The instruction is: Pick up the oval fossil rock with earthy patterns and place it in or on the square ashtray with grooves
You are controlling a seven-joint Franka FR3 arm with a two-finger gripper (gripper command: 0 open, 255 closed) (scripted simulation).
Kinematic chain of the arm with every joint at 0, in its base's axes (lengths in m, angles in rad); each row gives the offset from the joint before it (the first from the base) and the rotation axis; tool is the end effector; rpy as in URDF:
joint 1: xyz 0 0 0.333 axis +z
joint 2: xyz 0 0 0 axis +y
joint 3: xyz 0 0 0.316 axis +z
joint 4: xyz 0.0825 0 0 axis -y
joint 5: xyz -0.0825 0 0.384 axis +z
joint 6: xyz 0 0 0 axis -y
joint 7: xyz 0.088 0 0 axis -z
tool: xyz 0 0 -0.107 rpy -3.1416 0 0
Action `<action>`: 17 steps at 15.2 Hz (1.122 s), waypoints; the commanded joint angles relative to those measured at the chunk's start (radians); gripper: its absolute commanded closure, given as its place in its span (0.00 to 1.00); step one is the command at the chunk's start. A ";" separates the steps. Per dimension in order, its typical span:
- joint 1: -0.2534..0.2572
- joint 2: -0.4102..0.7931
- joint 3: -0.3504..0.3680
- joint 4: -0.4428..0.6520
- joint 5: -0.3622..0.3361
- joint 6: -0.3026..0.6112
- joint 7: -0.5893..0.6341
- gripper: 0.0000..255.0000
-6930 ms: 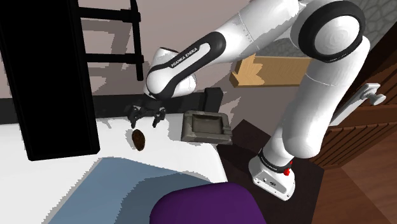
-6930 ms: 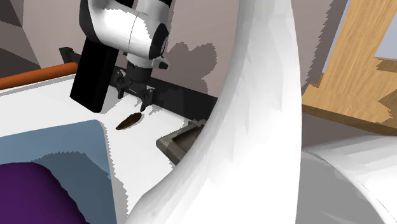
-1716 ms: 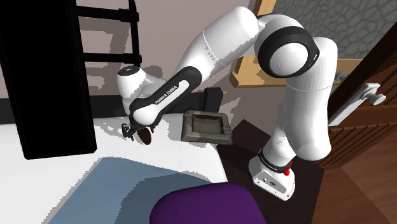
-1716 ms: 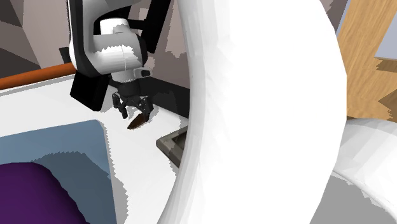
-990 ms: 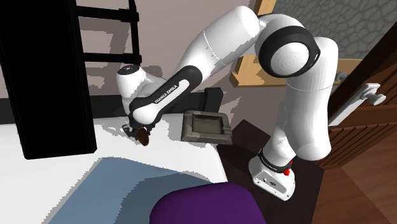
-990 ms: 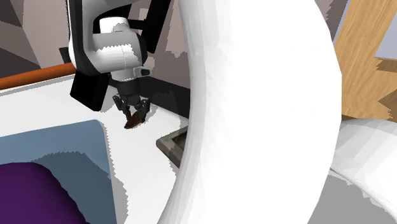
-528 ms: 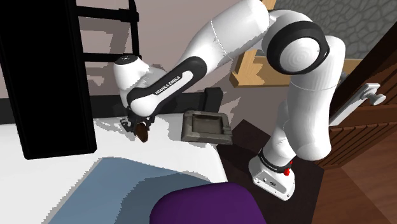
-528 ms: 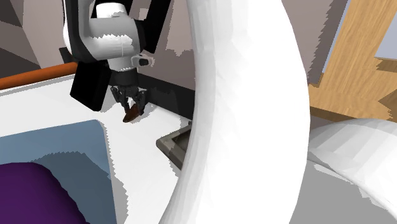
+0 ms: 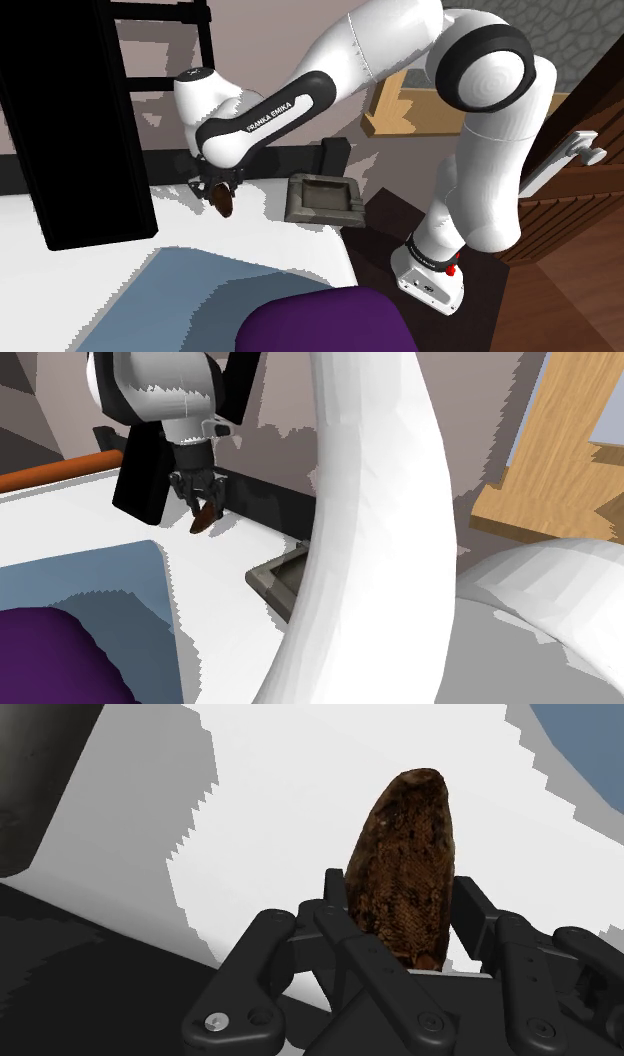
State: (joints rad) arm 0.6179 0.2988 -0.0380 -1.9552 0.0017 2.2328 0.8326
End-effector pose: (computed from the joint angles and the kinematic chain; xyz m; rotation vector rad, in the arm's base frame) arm 0.5076 0.3337 0.3236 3.0956 -0.3924 -0.0149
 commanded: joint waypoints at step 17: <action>-0.053 -0.403 -0.047 -0.389 -0.028 -0.004 -0.080 1.00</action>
State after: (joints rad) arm 0.5718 -0.0644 -0.0780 -2.3028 -0.0212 2.2266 0.7630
